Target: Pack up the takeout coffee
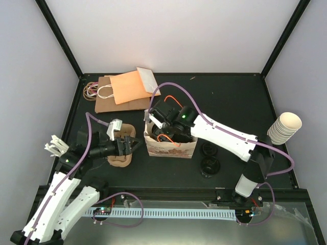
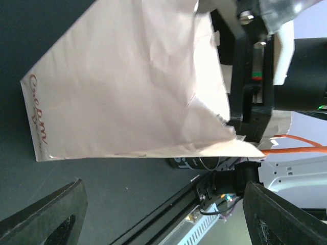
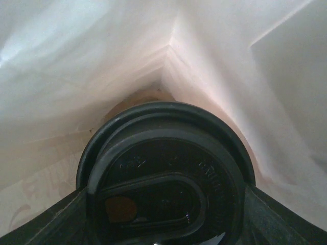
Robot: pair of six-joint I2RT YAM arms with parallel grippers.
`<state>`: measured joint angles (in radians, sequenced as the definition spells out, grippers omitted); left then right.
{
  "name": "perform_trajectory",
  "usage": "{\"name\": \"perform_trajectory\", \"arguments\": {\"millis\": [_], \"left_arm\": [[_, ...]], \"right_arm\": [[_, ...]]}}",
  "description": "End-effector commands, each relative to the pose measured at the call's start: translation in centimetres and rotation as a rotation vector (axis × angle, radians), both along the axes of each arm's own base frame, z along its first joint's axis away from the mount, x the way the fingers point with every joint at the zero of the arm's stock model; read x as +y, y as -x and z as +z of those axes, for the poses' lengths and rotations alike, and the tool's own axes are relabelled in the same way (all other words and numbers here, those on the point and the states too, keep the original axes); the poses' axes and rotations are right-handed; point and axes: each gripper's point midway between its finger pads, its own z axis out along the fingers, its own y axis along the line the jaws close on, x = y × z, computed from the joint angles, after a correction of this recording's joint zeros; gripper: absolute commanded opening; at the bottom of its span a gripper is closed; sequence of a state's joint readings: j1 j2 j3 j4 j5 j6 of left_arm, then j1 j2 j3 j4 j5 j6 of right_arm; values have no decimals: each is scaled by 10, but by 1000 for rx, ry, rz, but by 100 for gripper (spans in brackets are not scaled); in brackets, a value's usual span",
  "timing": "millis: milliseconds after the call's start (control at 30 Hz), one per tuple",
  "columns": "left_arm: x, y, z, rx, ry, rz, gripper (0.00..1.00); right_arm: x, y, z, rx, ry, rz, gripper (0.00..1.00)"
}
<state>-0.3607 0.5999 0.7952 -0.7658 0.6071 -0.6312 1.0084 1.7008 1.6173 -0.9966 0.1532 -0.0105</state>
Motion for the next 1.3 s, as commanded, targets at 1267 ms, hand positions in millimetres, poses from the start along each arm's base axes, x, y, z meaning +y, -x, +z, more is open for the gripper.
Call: {"name": "perform_trajectory", "arguments": {"millis": [1267], "left_arm": [[-12,-32,35,-66,-60,-40,83]], "right_arm": [[9,25,2,-223,-166,396,49]]}}
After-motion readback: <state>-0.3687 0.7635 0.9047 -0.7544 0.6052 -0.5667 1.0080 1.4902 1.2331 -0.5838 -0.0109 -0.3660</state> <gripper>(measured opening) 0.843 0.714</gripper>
